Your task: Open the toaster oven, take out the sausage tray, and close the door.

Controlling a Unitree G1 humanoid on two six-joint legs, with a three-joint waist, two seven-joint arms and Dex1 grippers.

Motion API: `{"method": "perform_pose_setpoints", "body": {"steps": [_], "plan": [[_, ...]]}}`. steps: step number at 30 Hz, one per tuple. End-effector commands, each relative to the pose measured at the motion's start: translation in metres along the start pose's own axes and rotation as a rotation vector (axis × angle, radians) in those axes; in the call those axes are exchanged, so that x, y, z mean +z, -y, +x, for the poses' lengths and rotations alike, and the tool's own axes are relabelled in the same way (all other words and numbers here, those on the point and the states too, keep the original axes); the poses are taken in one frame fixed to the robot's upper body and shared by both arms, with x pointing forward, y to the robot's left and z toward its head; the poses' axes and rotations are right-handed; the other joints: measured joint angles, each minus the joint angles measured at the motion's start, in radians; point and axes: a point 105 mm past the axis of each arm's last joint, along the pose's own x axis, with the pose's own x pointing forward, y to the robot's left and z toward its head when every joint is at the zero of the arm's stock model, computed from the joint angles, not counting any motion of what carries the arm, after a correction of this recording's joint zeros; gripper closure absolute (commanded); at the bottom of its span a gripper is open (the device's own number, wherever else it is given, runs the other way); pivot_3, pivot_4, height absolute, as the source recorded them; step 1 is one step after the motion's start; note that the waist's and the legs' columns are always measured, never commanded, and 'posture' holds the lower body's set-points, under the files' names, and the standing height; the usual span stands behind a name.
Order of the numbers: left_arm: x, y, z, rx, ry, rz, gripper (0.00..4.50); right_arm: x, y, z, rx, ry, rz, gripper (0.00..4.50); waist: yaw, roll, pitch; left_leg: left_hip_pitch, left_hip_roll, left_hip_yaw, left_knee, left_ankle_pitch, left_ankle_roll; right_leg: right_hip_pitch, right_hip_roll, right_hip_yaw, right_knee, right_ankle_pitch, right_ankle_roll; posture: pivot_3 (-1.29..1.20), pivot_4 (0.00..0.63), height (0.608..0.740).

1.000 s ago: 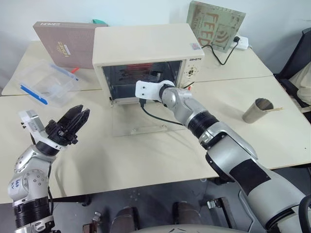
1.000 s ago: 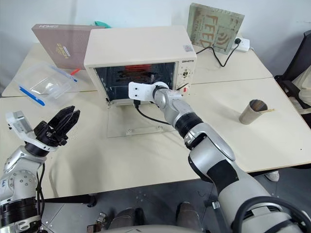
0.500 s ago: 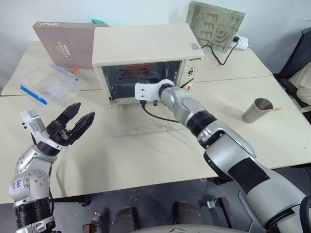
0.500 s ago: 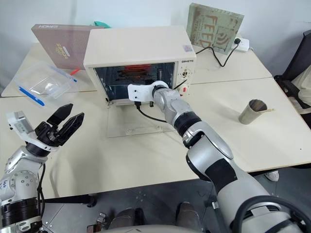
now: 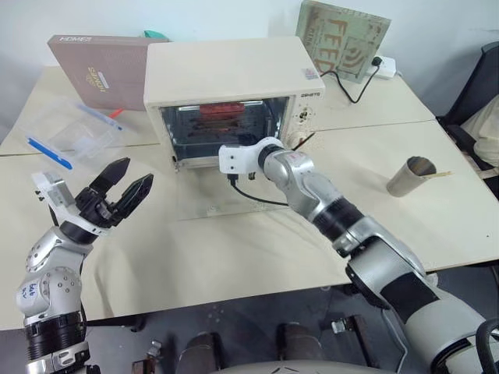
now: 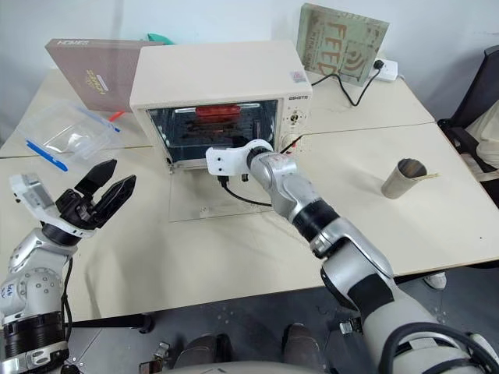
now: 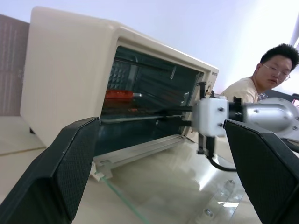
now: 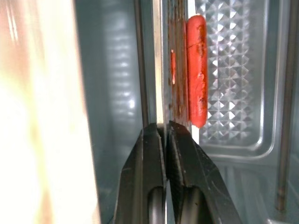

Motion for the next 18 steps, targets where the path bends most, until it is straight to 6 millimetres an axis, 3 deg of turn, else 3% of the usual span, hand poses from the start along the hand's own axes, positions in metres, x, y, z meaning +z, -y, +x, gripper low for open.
{"method": "perform_pose_setpoints", "body": {"steps": [1, 12, 18], "plan": [[0.01, -0.005, 0.003, -0.002, 0.008, 0.047, 0.0, 0.032, 0.014, -0.02, -0.049, 0.095, -0.05, 4.48, 0.0, 0.0, 0.0, 0.0, 0.0, 0.0, 0.0, 0.0, 0.0, 0.0, 0.0, 0.0, 0.0, 0.0, 0.0, 0.0, 0.15, 0.74], [0.005, -0.016, 0.008, -0.015, -0.015, 0.029, 0.0, 0.036, 0.009, -0.057, -0.108, 0.1, -0.104, 4.48, 0.003, 0.0, 0.0, 0.0, 0.0, 0.002, 0.0, 0.0, 0.0, -0.001, 0.0, 0.0, -0.001, 0.0, 0.0, 0.0, 0.15, 0.74], [0.003, -0.021, 0.011, -0.029, -0.02, 0.025, 0.0, 0.028, -0.006, -0.063, -0.123, 0.073, -0.13, 4.48, 0.005, 0.0, 0.0, 0.0, 0.0, 0.003, 0.0, 0.0, 0.0, -0.001, 0.0, 0.0, -0.001, 0.0, 0.0, 0.0, 0.15, 0.74]]}}
